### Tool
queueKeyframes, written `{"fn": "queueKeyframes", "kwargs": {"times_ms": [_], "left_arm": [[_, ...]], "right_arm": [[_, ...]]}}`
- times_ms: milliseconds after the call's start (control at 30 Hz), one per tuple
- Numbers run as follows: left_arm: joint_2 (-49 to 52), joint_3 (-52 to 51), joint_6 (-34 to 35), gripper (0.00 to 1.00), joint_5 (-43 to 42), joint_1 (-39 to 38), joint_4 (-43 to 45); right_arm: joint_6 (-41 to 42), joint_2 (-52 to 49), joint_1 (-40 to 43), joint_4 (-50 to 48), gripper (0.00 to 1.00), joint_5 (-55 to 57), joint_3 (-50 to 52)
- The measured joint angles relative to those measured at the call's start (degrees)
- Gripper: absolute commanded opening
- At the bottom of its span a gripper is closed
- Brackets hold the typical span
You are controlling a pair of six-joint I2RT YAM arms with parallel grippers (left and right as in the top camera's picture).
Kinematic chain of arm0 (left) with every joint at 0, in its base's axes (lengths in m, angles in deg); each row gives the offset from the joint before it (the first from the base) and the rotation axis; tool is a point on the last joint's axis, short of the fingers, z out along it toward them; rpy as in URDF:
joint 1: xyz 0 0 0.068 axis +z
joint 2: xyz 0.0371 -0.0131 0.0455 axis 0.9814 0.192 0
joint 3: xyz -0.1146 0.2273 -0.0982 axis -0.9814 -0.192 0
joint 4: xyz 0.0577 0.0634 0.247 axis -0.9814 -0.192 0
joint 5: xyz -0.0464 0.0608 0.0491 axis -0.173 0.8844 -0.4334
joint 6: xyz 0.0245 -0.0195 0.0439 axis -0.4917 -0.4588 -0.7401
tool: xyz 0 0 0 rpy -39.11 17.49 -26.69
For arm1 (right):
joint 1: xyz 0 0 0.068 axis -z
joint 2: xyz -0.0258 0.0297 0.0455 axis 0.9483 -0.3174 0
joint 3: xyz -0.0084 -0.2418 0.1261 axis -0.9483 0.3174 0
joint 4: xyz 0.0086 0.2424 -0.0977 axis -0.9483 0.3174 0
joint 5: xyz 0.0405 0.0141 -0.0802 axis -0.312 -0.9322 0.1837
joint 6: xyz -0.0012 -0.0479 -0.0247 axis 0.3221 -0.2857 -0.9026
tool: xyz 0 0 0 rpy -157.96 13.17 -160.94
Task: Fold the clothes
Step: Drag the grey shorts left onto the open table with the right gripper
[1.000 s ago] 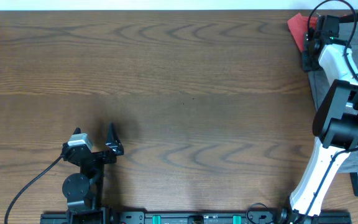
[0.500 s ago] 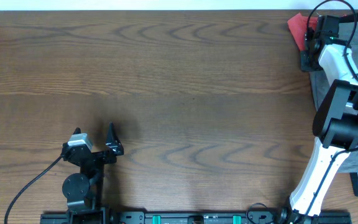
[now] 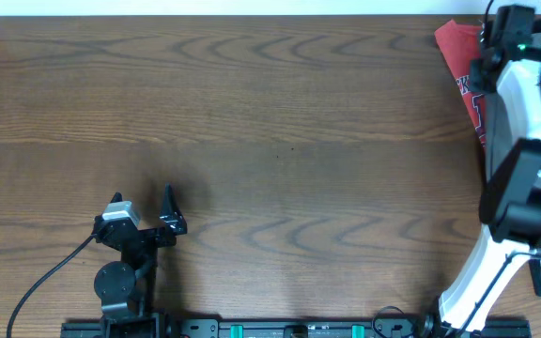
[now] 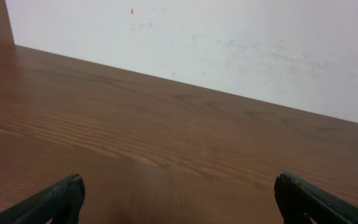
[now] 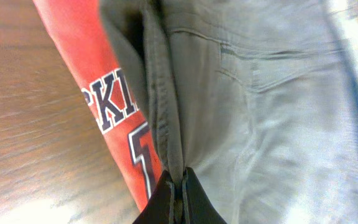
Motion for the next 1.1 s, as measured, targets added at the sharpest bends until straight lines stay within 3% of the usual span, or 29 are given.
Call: {"fn": "queueKeyframes", "kwargs": {"times_ms": [400, 767, 1000, 1067, 1100], "left_arm": [[0.0, 0.0, 0.0, 0.98, 0.0, 0.0, 0.0], [0.0, 0.0, 0.0, 0.98, 0.0, 0.0, 0.0], [0.0, 0.0, 0.0, 0.98, 0.0, 0.0, 0.0], [0.0, 0.0, 0.0, 0.97, 0.0, 0.0, 0.0], [0.0, 0.0, 0.0, 0.98, 0.0, 0.0, 0.0]], "right_arm": [[0.07, 7.04, -9.68, 9.25, 0.01, -15.23, -0.02], [3.32, 7.04, -31.89, 12.44, 0.01, -28.61, 0.0], [10.93, 6.99, -47.69, 11.15, 0.01, -31.15, -0.02], [13.42, 6.99, -51.56, 10.75, 0.04, -31.61, 0.0], [14.43, 6.99, -52.92, 10.64, 0.13, -31.76, -0.02]]}}
